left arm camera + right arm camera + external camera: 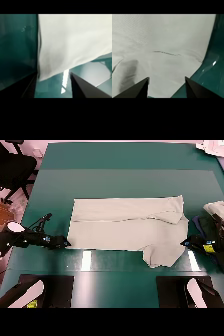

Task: Fold the shirts.

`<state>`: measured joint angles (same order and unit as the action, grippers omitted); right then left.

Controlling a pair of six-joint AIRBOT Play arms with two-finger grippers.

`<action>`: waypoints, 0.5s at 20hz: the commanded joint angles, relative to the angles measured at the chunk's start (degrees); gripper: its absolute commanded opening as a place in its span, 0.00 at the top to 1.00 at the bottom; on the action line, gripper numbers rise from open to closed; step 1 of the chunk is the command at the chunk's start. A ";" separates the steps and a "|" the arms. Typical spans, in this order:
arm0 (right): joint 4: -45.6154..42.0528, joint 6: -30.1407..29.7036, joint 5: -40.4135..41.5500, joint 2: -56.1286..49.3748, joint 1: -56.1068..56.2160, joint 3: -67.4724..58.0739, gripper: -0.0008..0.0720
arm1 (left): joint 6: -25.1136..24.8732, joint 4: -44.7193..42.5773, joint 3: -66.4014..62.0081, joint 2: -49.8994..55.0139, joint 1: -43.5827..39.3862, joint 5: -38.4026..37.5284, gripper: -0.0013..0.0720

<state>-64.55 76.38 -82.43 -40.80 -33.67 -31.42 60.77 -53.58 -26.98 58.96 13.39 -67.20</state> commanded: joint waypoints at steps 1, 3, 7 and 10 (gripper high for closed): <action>-0.79 0.17 0.59 0.13 0.02 0.15 0.26 | 0.44 1.14 0.44 3.02 -2.21 3.08 0.30; -1.60 0.15 0.63 0.09 0.02 0.17 0.26 | 0.26 3.72 0.44 3.39 -2.21 3.10 0.31; -1.62 0.17 -0.17 -2.75 0.02 0.15 0.26 | -2.99 4.74 0.42 3.37 -2.21 1.75 0.95; -1.73 0.13 -0.48 -4.79 0.00 0.15 0.26 | -4.24 4.74 0.00 3.37 -2.21 0.68 0.95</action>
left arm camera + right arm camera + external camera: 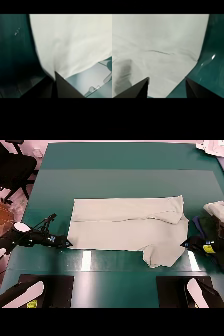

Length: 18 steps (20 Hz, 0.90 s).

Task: Fold the shirts.

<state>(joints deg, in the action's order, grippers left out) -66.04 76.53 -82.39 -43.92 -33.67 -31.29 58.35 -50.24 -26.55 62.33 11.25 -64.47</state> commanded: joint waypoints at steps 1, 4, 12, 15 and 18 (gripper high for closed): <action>-1.01 0.20 -0.50 -1.99 -0.04 0.00 0.26 | -1.81 1.42 -0.90 -0.02 -0.07 -2.23 0.95; -8.37 4.61 -1.81 -2.08 -0.11 0.04 0.26 | -1.79 1.42 -2.51 -0.02 -0.07 -2.45 0.95; -1.77 2.05 -3.48 -7.30 -0.11 0.33 0.26 | -1.81 1.40 -4.07 0.00 -0.07 -3.13 0.95; 1.16 2.05 -3.93 -9.46 -0.09 0.37 0.26 | -1.81 1.40 -4.07 0.00 -0.07 -3.58 0.95; 1.03 3.10 -6.01 -10.75 -0.11 2.82 0.26 | -1.81 1.38 -4.07 -0.02 -0.07 -3.69 0.95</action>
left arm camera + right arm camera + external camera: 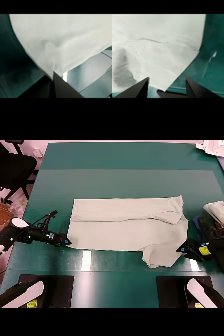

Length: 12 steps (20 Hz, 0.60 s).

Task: Fold the shirts.

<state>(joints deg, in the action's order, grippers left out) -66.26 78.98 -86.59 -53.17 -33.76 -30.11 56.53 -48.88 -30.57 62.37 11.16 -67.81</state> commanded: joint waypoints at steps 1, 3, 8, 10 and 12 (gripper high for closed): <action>0.26 1.29 -1.77 -1.40 -0.02 3.32 0.26 | 0.02 0.02 -0.04 -0.07 0.02 -0.31 0.95; -0.11 1.51 -0.57 0.07 -0.02 6.69 0.26 | 0.02 0.04 -0.04 -0.04 0.02 -0.15 0.95; 2.95 2.60 1.16 1.57 -1.95 5.97 0.27 | 0.02 0.48 -0.04 -0.04 0.02 -0.26 0.95; 4.70 1.70 1.31 -2.27 -1.90 6.12 0.27 | 0.02 0.87 -0.04 -0.07 0.02 -0.24 0.95; 5.66 0.68 2.75 -6.29 -1.90 6.10 0.27 | 0.02 1.01 -0.04 -0.07 0.02 -0.79 0.95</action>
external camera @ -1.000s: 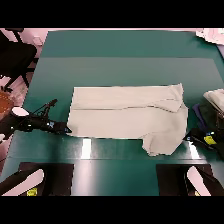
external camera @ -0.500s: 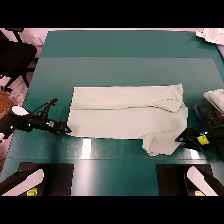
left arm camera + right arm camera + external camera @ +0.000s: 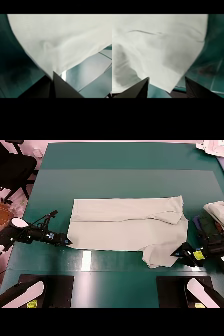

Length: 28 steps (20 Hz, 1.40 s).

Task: Fold the shirts.

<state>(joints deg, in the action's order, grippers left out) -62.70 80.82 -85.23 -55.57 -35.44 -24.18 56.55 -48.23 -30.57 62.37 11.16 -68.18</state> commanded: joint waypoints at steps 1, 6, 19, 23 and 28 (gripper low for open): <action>2.21 -1.49 2.16 -5.40 -0.22 0.17 0.28 | 0.00 0.46 -0.04 -0.07 0.02 -0.39 0.95; 4.79 -4.00 4.24 -5.51 -0.22 0.17 0.69 | 0.02 0.50 -0.04 -0.07 0.02 -1.18 0.95; 22.64 -6.91 4.74 12.48 -0.22 -6.10 0.96 | -4.57 13.38 -2.05 -8.74 0.02 -2.16 0.95; 22.53 -6.97 6.54 9.22 2.60 -15.85 0.96 | -4.52 14.01 -5.99 -12.72 0.02 2.93 0.95; 22.45 -9.94 9.44 -3.78 7.91 -27.87 0.96 | -7.04 18.86 -8.17 -12.61 0.00 12.85 0.95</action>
<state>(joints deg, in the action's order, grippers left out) -40.60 72.51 -77.91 -53.28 -30.11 -45.54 51.33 -32.62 -37.63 50.22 11.14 -62.06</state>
